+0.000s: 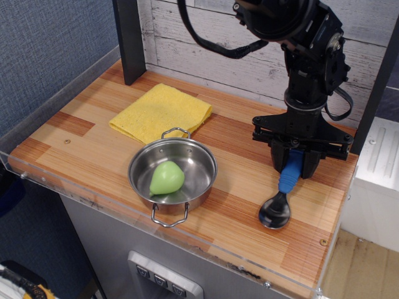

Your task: Place the blue spoon to the right of the silver pot.

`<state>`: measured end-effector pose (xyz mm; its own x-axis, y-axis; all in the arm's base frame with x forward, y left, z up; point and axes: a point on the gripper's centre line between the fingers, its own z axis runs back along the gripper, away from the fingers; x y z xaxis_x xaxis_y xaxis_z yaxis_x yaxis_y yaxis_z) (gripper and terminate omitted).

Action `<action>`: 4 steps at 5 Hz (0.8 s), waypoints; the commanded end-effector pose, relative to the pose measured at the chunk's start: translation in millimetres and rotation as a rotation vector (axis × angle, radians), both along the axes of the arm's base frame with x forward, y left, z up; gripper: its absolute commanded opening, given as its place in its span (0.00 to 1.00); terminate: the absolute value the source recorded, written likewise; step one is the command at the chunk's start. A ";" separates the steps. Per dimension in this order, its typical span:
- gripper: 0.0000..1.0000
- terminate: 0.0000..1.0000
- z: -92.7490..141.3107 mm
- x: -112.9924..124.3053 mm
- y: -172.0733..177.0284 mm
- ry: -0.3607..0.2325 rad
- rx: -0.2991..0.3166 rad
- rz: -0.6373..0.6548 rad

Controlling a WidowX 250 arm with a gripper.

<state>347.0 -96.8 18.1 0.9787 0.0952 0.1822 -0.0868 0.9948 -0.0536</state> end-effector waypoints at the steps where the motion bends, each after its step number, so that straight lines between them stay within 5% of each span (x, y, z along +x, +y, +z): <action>1: 1.00 0.00 15.5 6.6 -6.7 -0.018 0.020 0.018; 4: 1.00 0.00 51.5 3.4 -4.7 -0.035 0.010 0.029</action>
